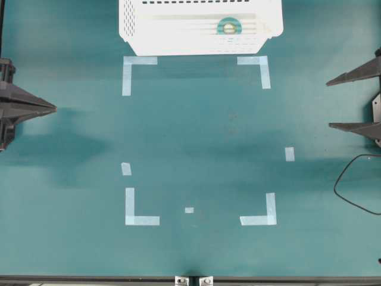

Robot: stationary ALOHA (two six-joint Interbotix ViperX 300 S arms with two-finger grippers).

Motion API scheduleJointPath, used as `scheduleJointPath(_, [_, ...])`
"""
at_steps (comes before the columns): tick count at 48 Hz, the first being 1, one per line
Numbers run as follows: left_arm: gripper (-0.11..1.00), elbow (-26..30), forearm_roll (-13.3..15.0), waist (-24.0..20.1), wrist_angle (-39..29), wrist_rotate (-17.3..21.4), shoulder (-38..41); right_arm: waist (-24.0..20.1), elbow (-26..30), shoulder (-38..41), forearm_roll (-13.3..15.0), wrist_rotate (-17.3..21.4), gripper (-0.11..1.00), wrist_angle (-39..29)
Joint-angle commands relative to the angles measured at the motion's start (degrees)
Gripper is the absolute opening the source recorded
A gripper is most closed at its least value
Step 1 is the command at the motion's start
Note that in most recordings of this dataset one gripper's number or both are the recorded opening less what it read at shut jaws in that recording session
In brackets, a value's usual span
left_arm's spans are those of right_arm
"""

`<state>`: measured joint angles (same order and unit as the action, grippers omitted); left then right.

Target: Put the tape into the white basket.

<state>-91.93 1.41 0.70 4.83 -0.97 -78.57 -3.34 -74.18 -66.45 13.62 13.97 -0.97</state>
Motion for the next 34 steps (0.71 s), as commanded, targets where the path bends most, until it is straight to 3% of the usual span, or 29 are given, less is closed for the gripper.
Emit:
scheduleJointPath(1, [-0.11, 0.6, 0.1, 0.0, 0.5, 0.0, 0.4, -0.1, -0.4, -1.1, 0.1, 0.1, 0.92, -0.4])
scheduleJointPath(34, [-0.11, 0.6, 0.1, 0.0, 0.5, 0.0, 0.4, -0.1, -8.8, -2.7, 0.1, 0.2, 0.92, -0.6])
